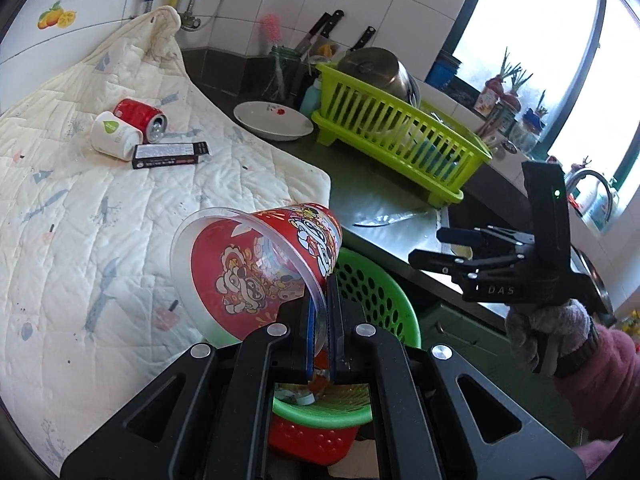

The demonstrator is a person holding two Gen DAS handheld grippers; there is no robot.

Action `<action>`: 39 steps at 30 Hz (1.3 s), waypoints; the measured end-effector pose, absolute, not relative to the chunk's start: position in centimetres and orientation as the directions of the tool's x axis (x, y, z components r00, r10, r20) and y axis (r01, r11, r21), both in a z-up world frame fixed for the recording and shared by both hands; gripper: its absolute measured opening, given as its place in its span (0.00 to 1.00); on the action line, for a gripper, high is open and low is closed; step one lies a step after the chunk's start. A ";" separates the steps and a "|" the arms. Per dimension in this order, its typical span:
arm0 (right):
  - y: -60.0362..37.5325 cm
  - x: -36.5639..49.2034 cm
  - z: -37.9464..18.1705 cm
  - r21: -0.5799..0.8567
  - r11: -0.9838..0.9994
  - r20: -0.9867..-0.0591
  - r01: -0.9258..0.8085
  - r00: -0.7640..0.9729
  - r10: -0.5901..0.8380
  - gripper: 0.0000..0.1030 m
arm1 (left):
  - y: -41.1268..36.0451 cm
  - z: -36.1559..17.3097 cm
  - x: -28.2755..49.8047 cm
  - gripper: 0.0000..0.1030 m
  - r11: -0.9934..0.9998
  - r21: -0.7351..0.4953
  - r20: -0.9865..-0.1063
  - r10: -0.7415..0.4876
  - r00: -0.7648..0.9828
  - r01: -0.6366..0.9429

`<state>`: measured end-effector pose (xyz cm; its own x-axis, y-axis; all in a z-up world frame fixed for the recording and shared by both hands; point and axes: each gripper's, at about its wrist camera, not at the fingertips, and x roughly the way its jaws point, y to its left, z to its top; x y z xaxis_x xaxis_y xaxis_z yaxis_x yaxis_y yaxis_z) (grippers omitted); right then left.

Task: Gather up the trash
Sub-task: 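Release the blue can into the green basket with the right gripper while the left carries the cup, then drop the red cup into the green basket with the left gripper, then move the right gripper to the black medicine box and grasp it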

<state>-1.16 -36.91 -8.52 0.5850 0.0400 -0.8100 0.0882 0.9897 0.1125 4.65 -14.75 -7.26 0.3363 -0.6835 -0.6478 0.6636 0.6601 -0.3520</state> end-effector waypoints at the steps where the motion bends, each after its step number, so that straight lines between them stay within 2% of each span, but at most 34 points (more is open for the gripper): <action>1: -37.1 -1.3 -8.3 0.106 0.990 -0.807 0.091 0.590 0.032 0.76 | -15.1 -7.6 4.5 0.03 0.653 -0.361 -0.651 -0.688 0.321 0.666; 13: -38.6 -2.8 -7.1 0.102 0.989 -0.790 0.110 0.613 0.013 0.77 | -20.3 -12.5 2.4 0.05 0.548 -0.468 -0.696 -0.712 0.093 0.693; 15: -38.8 -2.8 -7.1 0.107 0.988 -0.790 0.110 0.612 0.018 0.77 | -20.9 -13.2 2.1 0.08 0.540 -0.483 -0.705 -0.707 0.061 0.689; 16: -38.8 -2.9 -7.1 0.108 0.988 -0.790 0.109 0.613 0.019 0.77 | -21.0 -13.6 2.0 0.14 0.541 -0.486 -0.710 -0.703 0.052 0.686; 17: -38.8 -2.9 -7.2 0.109 0.988 -0.790 0.108 0.613 0.020 0.77 | -21.1 -13.8 2.0 0.26 0.545 -0.487 -0.715 -0.698 0.048 0.682; 19: -38.8 -2.9 -7.2 0.113 0.988 -0.789 0.104 0.614 0.026 0.77 | -21.0 -14.0 2.0 0.41 0.550 -0.496 -0.717 -0.696 0.040 0.672; 20: -38.7 -2.8 -7.2 0.113 0.988 -0.789 0.103 0.614 0.026 0.77 | -20.9 -14.0 2.1 0.43 0.550 -0.498 -0.717 -0.696 0.040 0.670; 39: -35.4 2.5 -7.5 0.118 0.993 -0.796 0.009 0.598 0.089 0.77 | -13.7 -10.5 7.4 0.43 0.689 -0.414 -0.708 -0.654 0.265 0.595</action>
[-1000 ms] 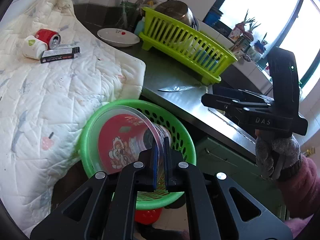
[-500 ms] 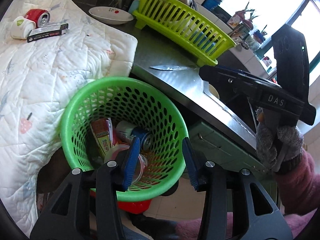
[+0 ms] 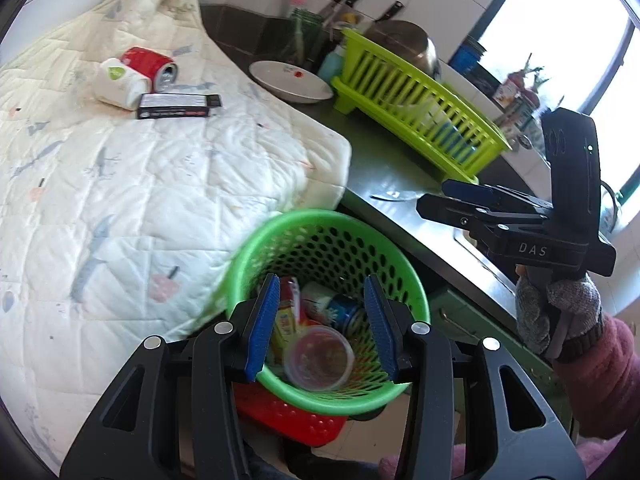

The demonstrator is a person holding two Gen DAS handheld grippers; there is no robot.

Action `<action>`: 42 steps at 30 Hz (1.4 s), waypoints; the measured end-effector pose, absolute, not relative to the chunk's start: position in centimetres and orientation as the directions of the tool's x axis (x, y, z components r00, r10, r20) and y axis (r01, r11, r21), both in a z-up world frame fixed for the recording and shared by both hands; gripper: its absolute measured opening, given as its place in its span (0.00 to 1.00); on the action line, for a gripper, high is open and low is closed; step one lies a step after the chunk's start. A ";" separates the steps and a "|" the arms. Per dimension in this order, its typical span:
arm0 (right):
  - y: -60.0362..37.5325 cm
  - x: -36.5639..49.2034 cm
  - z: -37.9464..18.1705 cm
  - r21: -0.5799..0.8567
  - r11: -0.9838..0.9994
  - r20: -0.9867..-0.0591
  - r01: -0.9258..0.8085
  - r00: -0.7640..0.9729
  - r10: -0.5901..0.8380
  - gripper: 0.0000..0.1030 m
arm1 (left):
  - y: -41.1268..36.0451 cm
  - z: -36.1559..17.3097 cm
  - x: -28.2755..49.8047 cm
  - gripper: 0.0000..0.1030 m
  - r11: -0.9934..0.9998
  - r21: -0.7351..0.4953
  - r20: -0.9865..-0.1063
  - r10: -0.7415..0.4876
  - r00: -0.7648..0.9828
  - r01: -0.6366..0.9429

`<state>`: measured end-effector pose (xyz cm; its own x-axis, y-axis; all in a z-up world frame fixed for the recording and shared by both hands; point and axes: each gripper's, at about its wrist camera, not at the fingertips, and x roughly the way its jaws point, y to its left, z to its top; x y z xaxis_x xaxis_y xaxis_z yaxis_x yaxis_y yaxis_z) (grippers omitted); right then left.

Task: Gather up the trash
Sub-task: 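Move the right gripper to the black medicine box and grasp it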

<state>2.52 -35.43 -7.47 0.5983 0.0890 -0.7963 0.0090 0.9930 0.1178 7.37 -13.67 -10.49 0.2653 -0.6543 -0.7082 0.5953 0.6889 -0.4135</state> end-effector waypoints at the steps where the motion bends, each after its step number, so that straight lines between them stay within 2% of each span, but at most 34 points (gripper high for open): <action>1: -35.1 3.2 -7.5 0.114 0.993 -0.798 -0.002 0.595 0.093 0.77 | -13.1 -10.5 7.8 0.43 0.696 -0.417 -0.707 -0.653 0.272 0.585; 18: -29.5 14.7 -8.8 0.049 0.979 -0.826 -0.199 0.542 0.152 0.77 | -5.4 -10.4 13.8 0.43 0.793 -0.412 -0.715 -0.587 0.381 0.448; 29: -25.7 24.4 -11.3 -0.036 0.942 -0.853 -0.334 0.502 0.145 0.78 | -0.9 -11.1 18.1 0.43 0.842 -0.395 -0.736 -0.529 0.422 0.367; 42: -22.9 34.1 -15.7 -0.058 0.886 -0.893 -0.461 0.421 0.160 0.82 | 3.7 -12.1 21.0 0.43 0.882 -0.372 -0.763 -0.468 0.446 0.290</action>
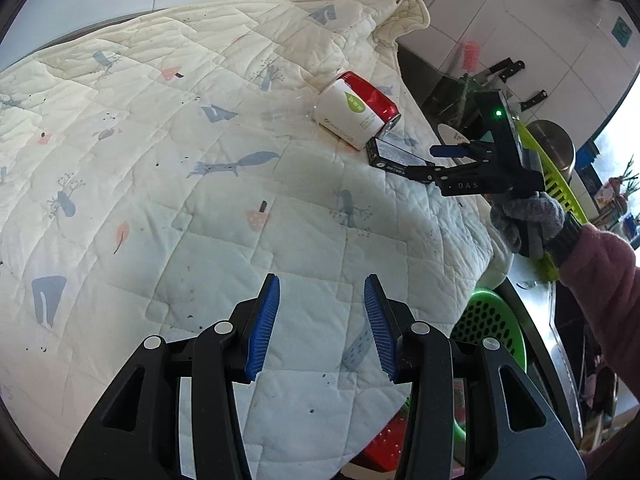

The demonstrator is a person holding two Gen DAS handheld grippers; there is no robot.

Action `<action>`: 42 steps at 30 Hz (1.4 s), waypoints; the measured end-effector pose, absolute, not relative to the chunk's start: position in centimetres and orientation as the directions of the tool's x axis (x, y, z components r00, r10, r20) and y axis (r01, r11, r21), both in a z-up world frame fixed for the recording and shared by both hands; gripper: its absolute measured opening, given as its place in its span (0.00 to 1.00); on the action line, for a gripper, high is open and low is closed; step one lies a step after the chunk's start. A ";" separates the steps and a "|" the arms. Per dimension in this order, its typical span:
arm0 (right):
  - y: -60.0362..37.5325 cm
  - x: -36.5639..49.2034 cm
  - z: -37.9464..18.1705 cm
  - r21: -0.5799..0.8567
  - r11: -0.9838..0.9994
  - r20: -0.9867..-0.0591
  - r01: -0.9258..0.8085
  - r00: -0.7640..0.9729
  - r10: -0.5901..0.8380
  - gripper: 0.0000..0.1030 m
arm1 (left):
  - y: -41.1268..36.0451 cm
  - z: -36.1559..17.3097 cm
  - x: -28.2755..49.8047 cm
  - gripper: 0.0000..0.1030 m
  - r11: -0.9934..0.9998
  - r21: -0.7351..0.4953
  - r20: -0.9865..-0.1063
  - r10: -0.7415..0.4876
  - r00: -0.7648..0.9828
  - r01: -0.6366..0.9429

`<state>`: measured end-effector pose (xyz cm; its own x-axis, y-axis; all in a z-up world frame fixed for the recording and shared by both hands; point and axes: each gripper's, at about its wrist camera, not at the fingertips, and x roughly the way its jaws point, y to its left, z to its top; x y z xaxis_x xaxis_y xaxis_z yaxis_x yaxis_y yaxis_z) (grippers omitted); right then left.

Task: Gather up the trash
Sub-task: 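Move the right gripper to the black medicine box and grasp it, then grasp the clear plastic cup with the left gripper while the right gripper lifts the box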

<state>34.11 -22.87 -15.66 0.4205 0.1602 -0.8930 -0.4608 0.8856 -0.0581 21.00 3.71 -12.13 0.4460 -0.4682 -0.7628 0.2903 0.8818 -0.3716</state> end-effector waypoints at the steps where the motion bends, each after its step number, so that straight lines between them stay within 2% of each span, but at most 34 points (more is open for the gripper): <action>1: -22.6 34.6 -16.0 -0.068 0.881 -0.895 -0.469 0.419 0.154 0.82 | 4.0 -12.2 21.2 0.43 0.885 -0.368 -0.765 -0.462 0.448 0.284; 16: -21.9 38.0 -19.2 -0.003 0.847 -0.936 -0.531 0.301 0.185 0.82 | 5.6 -12.4 24.1 0.43 0.895 -0.347 -0.772 -0.442 0.456 0.280; 24: -21.6 36.4 -18.7 0.009 0.866 -0.940 -0.500 0.292 0.178 0.60 | 4.1 -11.0 28.6 0.43 0.885 -0.266 -0.760 -0.436 0.482 0.382; 25: -21.7 36.2 -18.6 0.018 0.872 -0.939 -0.489 0.291 0.183 0.56 | 3.8 -11.0 29.2 0.45 0.883 -0.249 -0.761 -0.432 0.484 0.397; 26: -21.7 36.0 -18.5 0.018 0.877 -0.938 -0.480 0.295 0.181 0.55 | 3.4 -10.9 29.9 0.50 0.883 -0.228 -0.762 -0.424 0.489 0.410; 28: -21.3 35.4 -18.5 0.016 0.887 -0.938 -0.462 0.301 0.174 0.55 | 2.4 -10.9 31.2 0.53 0.875 -0.188 -0.763 -0.416 0.495 0.446; 30: -21.4 34.7 -18.2 0.013 0.894 -0.938 -0.447 0.305 0.167 0.53 | 1.5 -10.9 32.4 0.59 0.864 -0.153 -0.763 -0.412 0.498 0.480; 31: -21.4 34.3 -18.1 0.022 0.898 -0.937 -0.440 0.305 0.172 0.52 | 1.0 -10.9 32.9 0.66 0.856 -0.142 -0.762 -0.415 0.497 0.497; 32: -21.5 33.9 -17.9 0.029 0.902 -0.936 -0.431 0.306 0.176 0.51 | 0.6 -11.0 33.5 0.68 0.849 -0.128 -0.760 -0.416 0.499 0.513; 42: -23.4 28.3 -15.8 0.105 0.935 -0.920 -0.338 0.324 0.220 0.44 | -2.8 -14.0 38.2 0.68 0.760 0.003 -0.785 -0.401 0.473 0.650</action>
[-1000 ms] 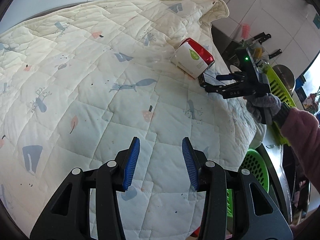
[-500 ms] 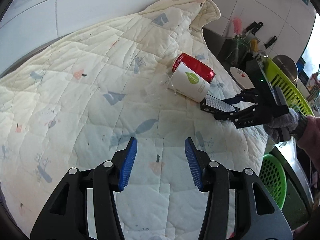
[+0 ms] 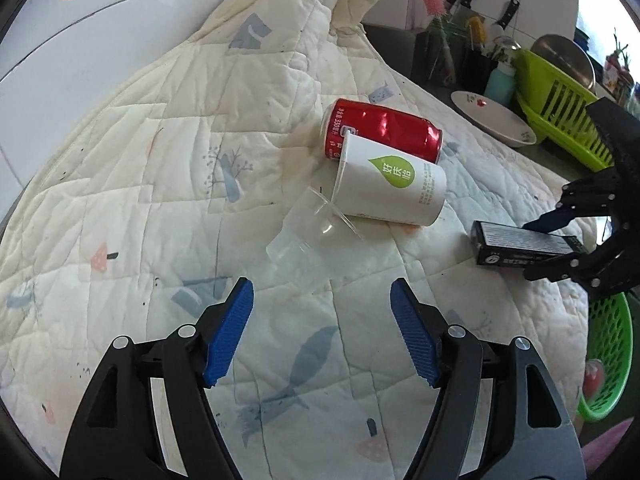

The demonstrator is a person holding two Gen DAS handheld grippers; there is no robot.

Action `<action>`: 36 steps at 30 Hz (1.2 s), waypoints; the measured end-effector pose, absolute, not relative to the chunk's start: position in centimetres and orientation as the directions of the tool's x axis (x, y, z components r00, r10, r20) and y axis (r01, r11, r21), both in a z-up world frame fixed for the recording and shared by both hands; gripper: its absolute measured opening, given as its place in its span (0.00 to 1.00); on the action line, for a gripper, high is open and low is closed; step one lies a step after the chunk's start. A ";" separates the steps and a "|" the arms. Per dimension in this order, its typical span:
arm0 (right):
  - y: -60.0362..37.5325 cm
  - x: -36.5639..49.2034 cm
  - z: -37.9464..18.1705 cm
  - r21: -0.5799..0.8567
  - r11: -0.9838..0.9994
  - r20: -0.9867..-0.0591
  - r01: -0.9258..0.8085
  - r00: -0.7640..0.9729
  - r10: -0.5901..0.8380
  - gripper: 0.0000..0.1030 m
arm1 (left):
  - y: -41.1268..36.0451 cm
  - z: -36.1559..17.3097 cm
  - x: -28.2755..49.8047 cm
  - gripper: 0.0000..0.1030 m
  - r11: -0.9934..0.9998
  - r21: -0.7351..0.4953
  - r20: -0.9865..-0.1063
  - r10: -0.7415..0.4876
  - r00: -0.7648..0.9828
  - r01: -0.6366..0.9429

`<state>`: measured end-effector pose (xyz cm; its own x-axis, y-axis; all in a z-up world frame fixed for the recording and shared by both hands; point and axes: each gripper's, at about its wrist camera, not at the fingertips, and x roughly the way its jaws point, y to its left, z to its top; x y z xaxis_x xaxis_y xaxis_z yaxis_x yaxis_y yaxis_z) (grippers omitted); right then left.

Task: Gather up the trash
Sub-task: 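Grasp the clear plastic cup with the left gripper while the right gripper lifts the box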

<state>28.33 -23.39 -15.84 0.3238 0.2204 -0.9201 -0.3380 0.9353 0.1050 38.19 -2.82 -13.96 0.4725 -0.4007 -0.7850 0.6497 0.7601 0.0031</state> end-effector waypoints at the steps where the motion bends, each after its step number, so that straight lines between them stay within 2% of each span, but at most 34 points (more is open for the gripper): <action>1: -23.6 27.9 -15.7 0.112 0.938 -0.918 -0.327 0.327 0.224 0.44 | -3.1 -14.2 38.4 0.68 0.750 0.020 -0.788 -0.396 0.472 0.661; 7: -24.4 25.0 -15.6 0.143 0.950 -0.914 -0.276 0.332 0.235 0.44 | -5.0 -15.1 39.7 0.67 0.687 0.082 -0.795 -0.391 0.463 0.722; 10: -23.9 24.3 -16.2 0.160 0.954 -0.915 -0.253 0.324 0.240 0.44 | -5.4 -15.3 40.4 0.66 0.671 0.078 -0.793 -0.406 0.454 0.737; 14: -23.5 24.0 -16.9 0.168 0.957 -0.919 -0.238 0.312 0.240 0.45 | -5.4 -15.4 41.1 0.57 0.657 0.055 -0.793 -0.429 0.433 0.752; 18: -23.2 24.1 -17.1 0.181 0.957 -0.917 -0.227 0.313 0.248 0.47 | -5.7 -15.6 41.1 0.57 0.621 0.051 -0.808 -0.434 0.398 0.782; 22: -22.9 24.1 -17.0 0.187 0.956 -0.914 -0.227 0.317 0.254 0.58 | -5.7 -15.4 41.5 0.61 0.605 0.033 -0.816 -0.443 0.371 0.795; 25: -21.6 24.3 -17.2 0.170 0.959 -0.914 -0.226 0.327 0.239 0.62 | -6.1 -15.1 41.6 0.68 0.596 0.037 -0.812 -0.450 0.371 0.802; 31: -20.8 25.0 -16.9 0.156 0.965 -0.913 -0.212 0.343 0.223 0.65 | -7.2 -15.5 42.3 0.69 0.585 0.050 -0.817 -0.443 0.370 0.810; 33: -20.8 25.4 -16.9 0.163 0.965 -0.912 -0.204 0.342 0.226 0.65 | -7.5 -15.8 42.6 0.67 0.587 0.039 -0.818 -0.446 0.364 0.809; 34: -20.8 25.6 -16.9 0.163 0.966 -0.912 -0.200 0.343 0.225 0.65 | -7.6 -15.9 42.7 0.61 0.590 0.036 -0.817 -0.447 0.364 0.807; 36: -20.8 26.1 -16.9 0.164 0.967 -0.912 -0.196 0.344 0.224 0.64 | -7.6 -16.1 42.7 0.59 0.600 0.034 -0.807 -0.455 0.376 0.799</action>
